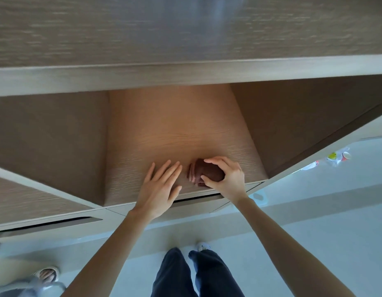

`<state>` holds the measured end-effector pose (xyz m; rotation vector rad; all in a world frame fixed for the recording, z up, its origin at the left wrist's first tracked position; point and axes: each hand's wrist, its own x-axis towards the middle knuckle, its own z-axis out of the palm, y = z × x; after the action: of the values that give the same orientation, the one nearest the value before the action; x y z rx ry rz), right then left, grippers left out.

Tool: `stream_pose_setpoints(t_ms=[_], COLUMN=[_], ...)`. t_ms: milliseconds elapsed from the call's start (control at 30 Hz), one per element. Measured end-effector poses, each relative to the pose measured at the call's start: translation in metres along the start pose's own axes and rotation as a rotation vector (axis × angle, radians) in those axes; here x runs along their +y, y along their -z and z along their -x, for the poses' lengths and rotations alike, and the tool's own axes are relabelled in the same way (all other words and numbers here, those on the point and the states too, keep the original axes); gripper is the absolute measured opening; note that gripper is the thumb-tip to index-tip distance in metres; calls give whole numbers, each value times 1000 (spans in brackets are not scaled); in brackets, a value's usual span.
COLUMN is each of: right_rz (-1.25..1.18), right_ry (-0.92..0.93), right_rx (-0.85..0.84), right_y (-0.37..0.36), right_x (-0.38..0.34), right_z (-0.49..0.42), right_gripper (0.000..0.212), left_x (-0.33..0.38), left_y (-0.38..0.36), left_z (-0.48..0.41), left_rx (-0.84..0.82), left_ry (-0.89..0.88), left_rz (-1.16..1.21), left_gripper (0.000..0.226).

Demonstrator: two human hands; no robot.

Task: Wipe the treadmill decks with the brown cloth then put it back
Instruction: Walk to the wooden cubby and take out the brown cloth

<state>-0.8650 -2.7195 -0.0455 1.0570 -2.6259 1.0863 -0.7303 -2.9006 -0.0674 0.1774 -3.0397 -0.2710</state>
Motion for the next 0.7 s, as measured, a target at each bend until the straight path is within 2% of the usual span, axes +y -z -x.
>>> stream_pose_setpoints(t_ms=[200, 400, 567, 700], right_rz=[135, 81, 71, 120], right_ry=[32, -17, 28, -57], right_rx=[-6, 6, 60, 128], right_y=[-5, 0, 26, 64], right_x=[-2, -6, -5, -1], right_z=[7, 6, 22, 47], right_gripper=[49, 38, 34, 37], left_x=[-6, -2, -1, 20], left_y=[1, 3, 13, 27], left_z=[3, 5, -2, -18], left_rx=[-17, -39, -83, -84], left_ry=[17, 17, -85, -200], left_rz=[-17, -34, -47, -35], left_gripper=[58, 59, 59, 60])
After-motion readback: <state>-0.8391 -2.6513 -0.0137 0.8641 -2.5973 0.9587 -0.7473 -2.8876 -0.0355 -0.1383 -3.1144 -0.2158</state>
